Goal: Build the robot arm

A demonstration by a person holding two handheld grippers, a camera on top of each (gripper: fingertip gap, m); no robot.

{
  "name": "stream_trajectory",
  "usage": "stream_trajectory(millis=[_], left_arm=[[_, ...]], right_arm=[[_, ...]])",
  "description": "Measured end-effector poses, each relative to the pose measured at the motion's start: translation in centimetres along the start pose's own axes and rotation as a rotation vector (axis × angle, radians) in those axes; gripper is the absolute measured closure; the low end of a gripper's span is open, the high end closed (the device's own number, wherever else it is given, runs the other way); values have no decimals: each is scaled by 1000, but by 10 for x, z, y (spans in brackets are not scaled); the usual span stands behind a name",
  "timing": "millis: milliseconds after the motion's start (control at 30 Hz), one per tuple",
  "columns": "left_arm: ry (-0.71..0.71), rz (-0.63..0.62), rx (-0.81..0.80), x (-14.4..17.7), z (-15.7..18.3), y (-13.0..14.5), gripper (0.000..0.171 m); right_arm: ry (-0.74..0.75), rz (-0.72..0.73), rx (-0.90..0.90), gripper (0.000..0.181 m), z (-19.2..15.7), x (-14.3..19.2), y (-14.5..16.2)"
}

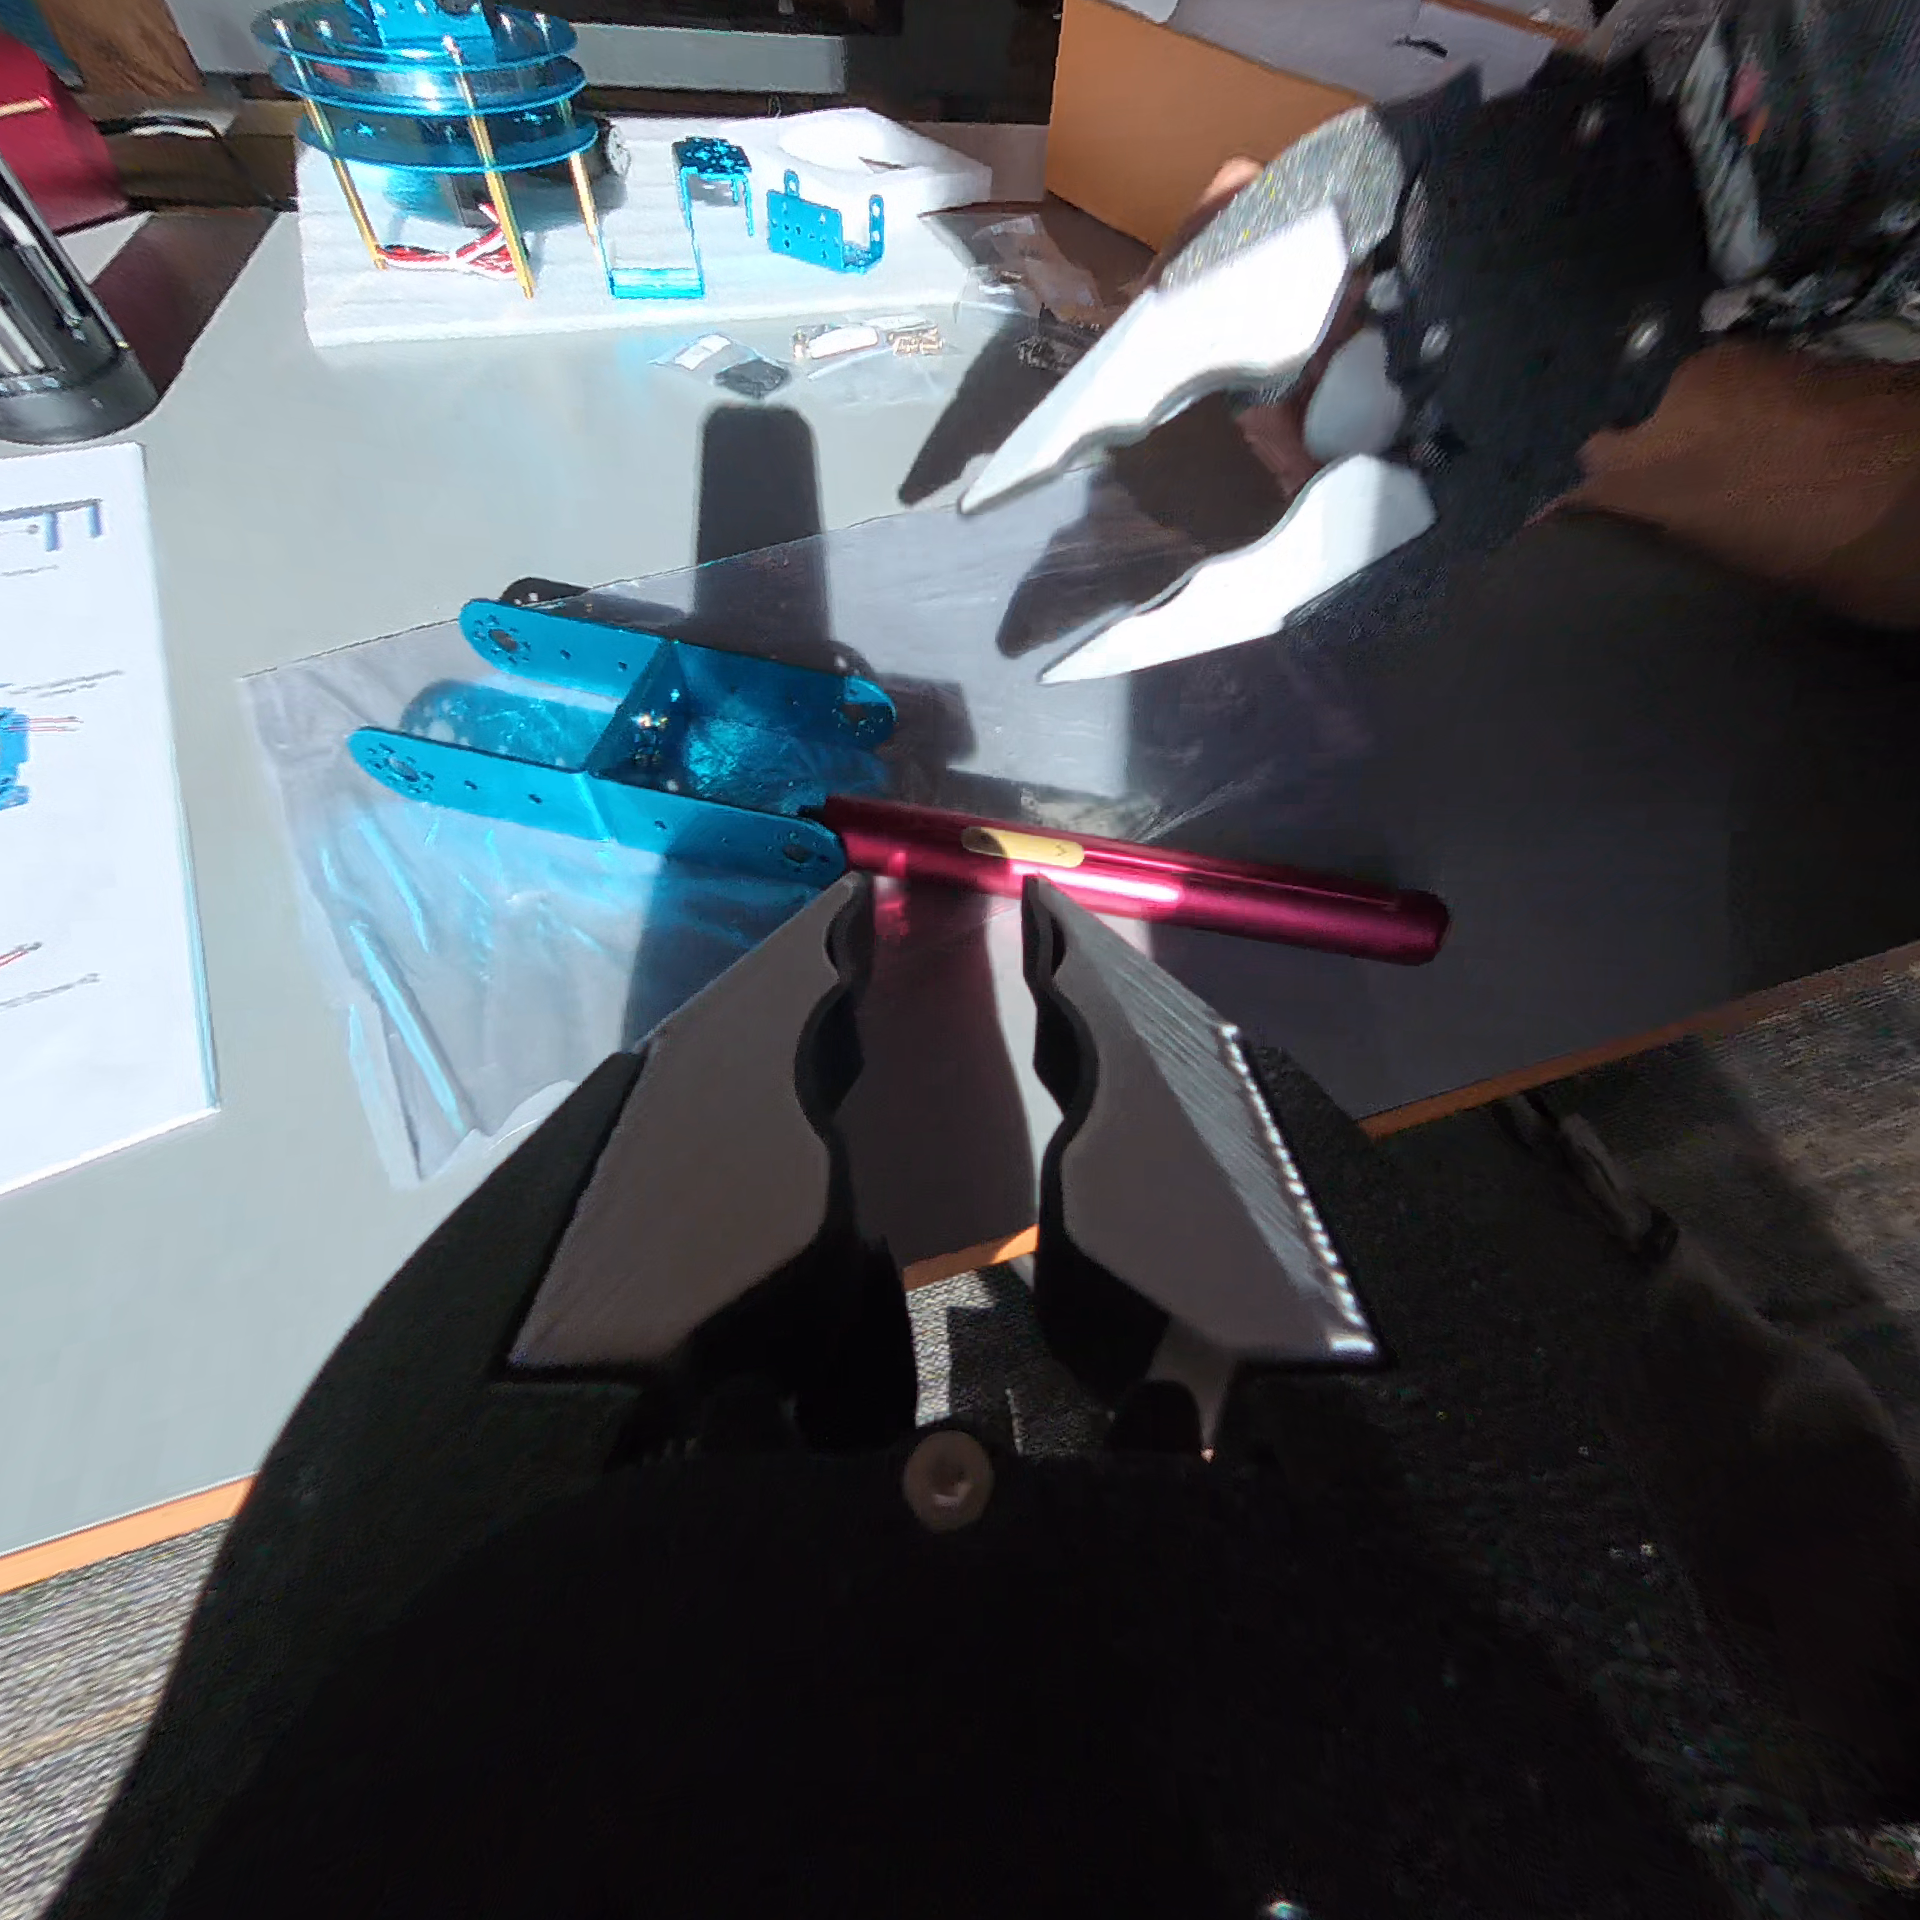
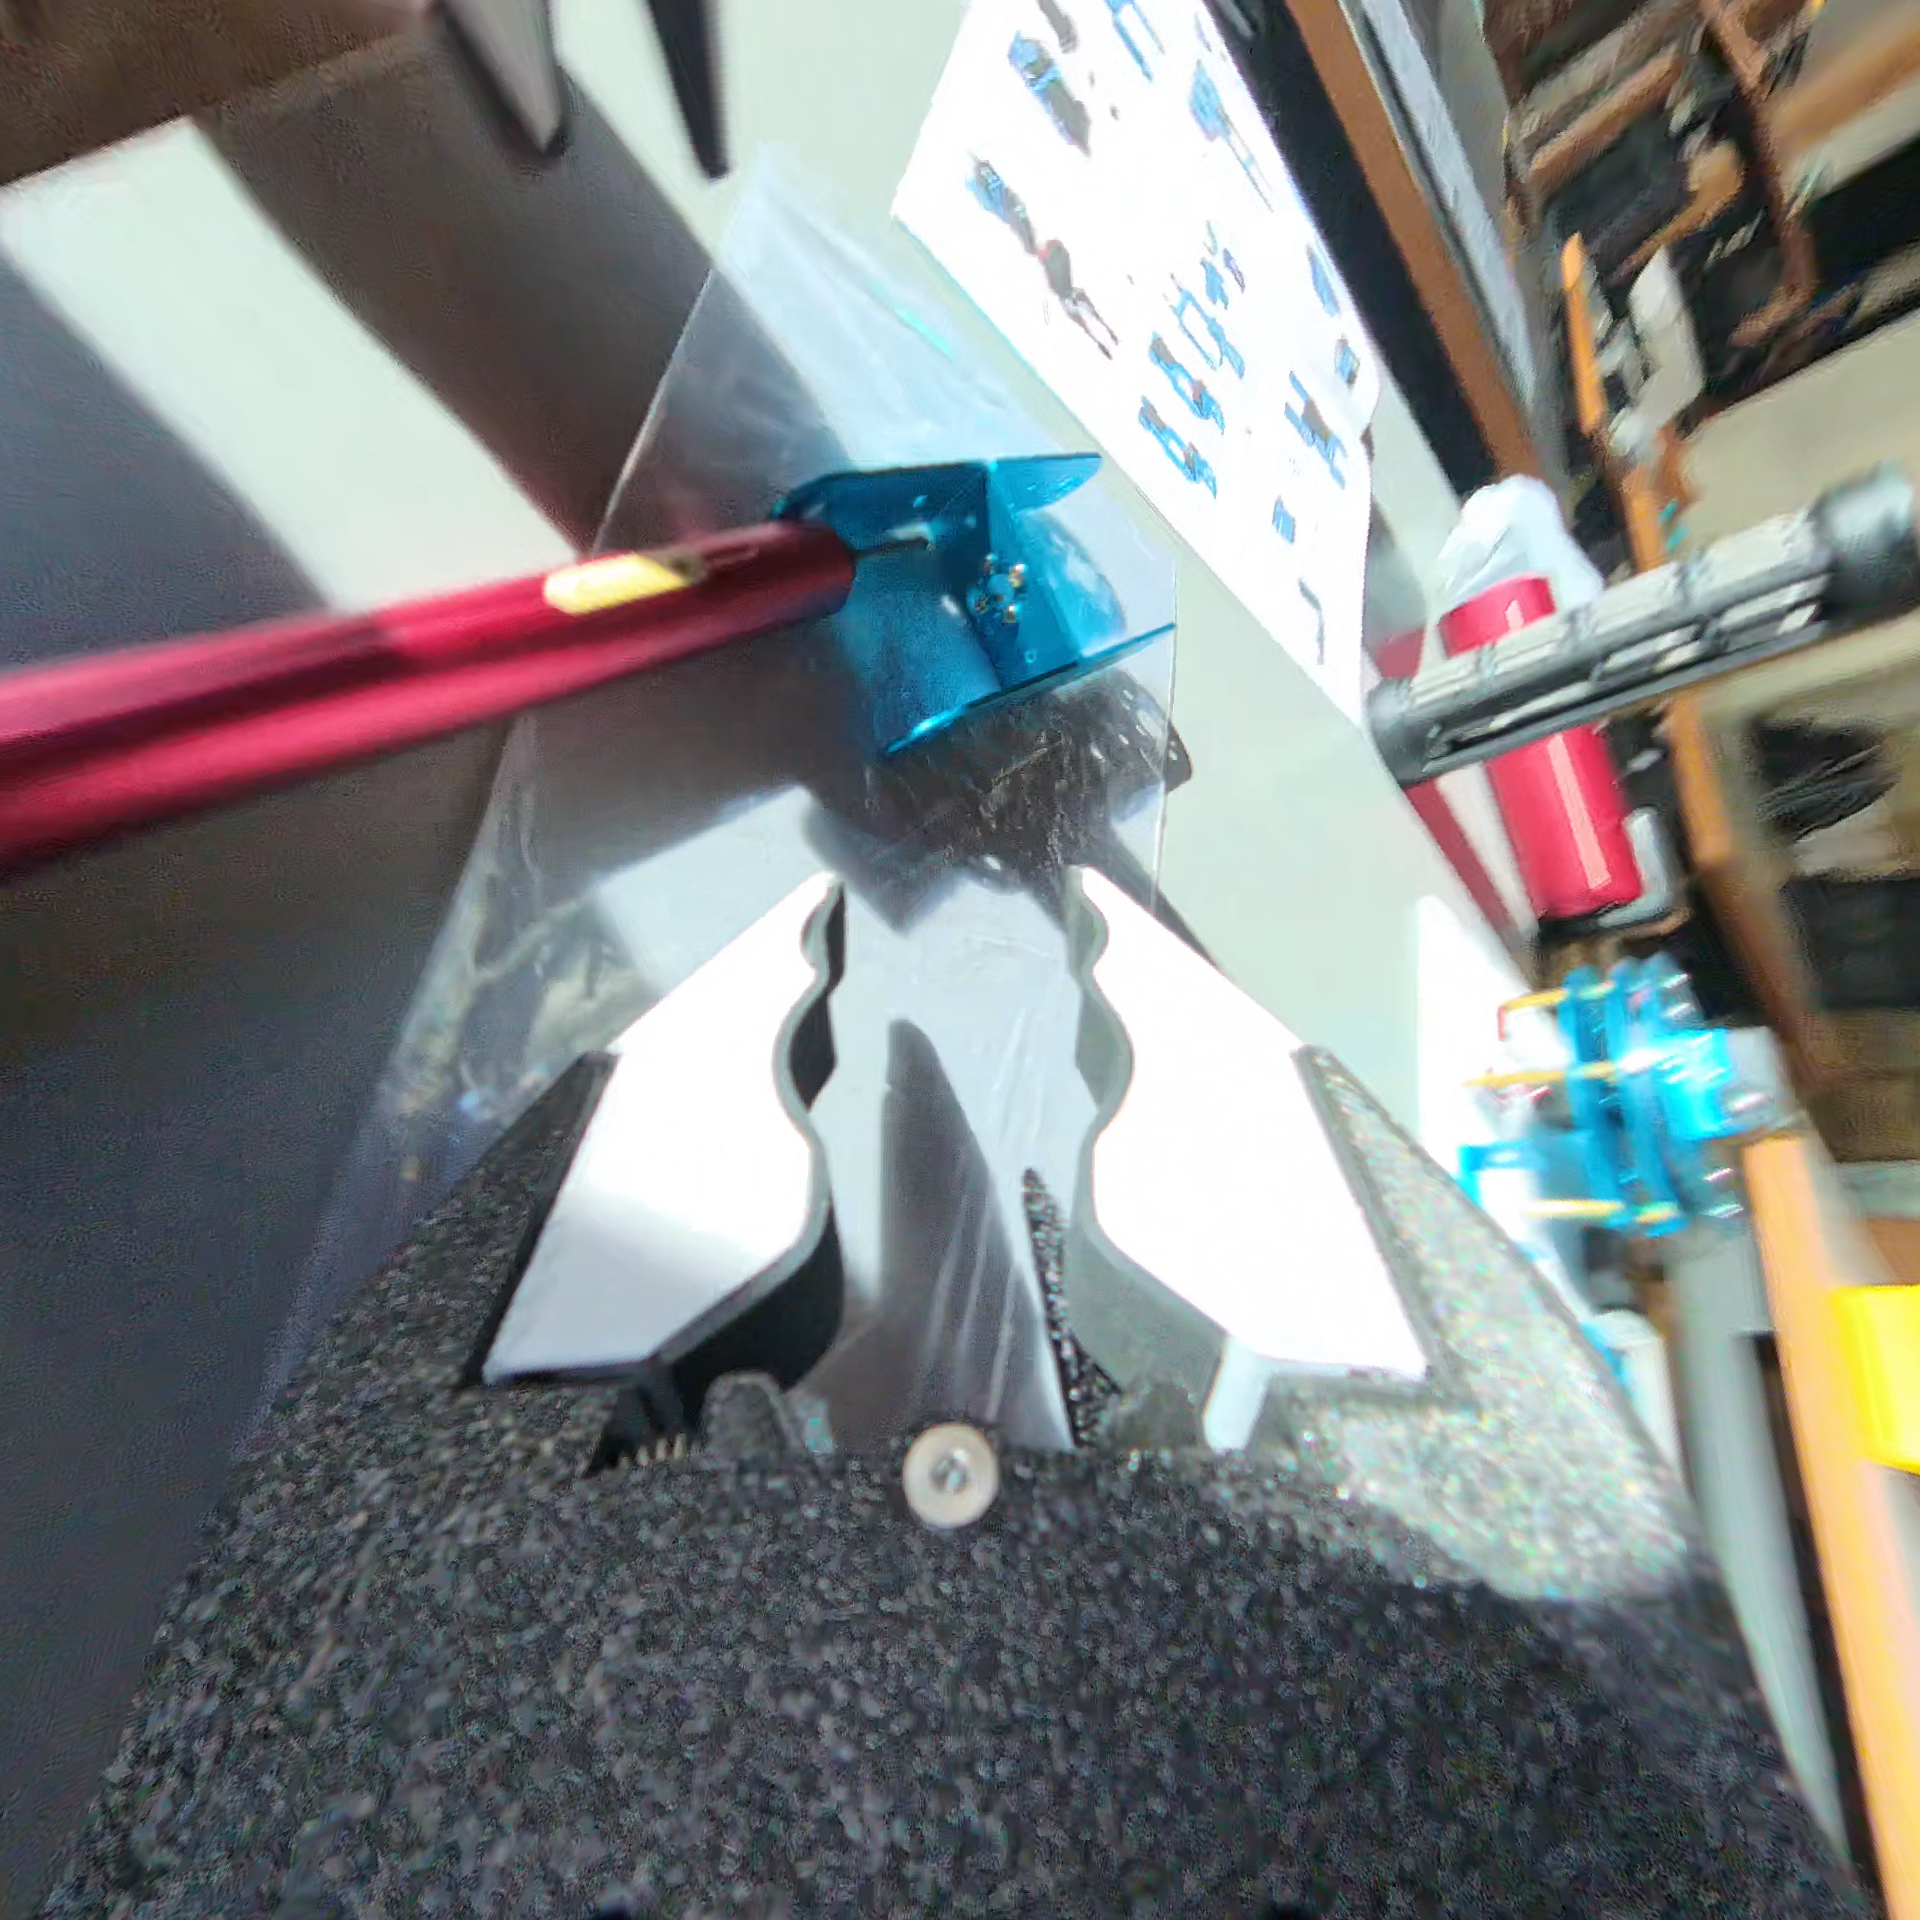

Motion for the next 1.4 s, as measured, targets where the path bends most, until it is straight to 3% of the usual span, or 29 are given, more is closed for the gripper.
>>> stream_trajectory(millis=[33,100,167,233,333,467,533,667,800,867,1000,1100,1167,1300,1400], left_arm=[[-10,-9,-22,1,-3,3,145],[0,-56,-67,1,-12,3,144],[-53,-21,-145,2,-33,-12,144],[-51,-32,-190,-6,-57,-28,143],[61,-119,-221,-29,-78,-44,136],[153,-292,-290,-61,-87,-44,139],[91,-257,-383,-68,-92,-51,151],[120,-269,-466,-74,-93,-53,150],[206,-283,-459,-70,-97,-51,150],[181,-211,-494,-62,-105,-56,153],[298,-200,-491,-56,-109,-55,156],[373,-280,-533,-58,-112,-43,156],[418,-290,-528,-59,-107,-41,159],[377,-320,-476,-59,-98,-35,161],[389,-317,-373,-55,-90,-33,157]], right_arm=[[-47,20,-133,131,3,5,-6],[-218,27,-416,137,-2,12,-26],[-378,43,-650,124,-21,15,-52],[-373,9,-749,124,-40,15,-64],[-244,-186,-681,122,-63,11,-62],[-144,-241,-733,137,-73,3,-68],[-131,-277,-772,139,-74,0,-71],[-102,-302,-891,161,-76,1,-72],[-66,-323,-945,161,-77,5,-70],[-52,-329,-987,161,-76,7,-67],[-30,-298,-1059,161,-75,15,-67],[14,-305,-1085,162,-76,22,-67],[39,-326,-1082,161,-78,23,-65],[108,-396,-1062,162,-76,29,-53],[33,-411,-1069,161,-76,28,-47]])
Point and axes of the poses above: each gripper's, where its closed fingertips meet, x back along the fingers, y out of its underside, z = x × y across the jaws, the point moved 7 cm from there along x, back along the fingers, and after that the axes turned 9 degrees about x, right-handed, at the moved point
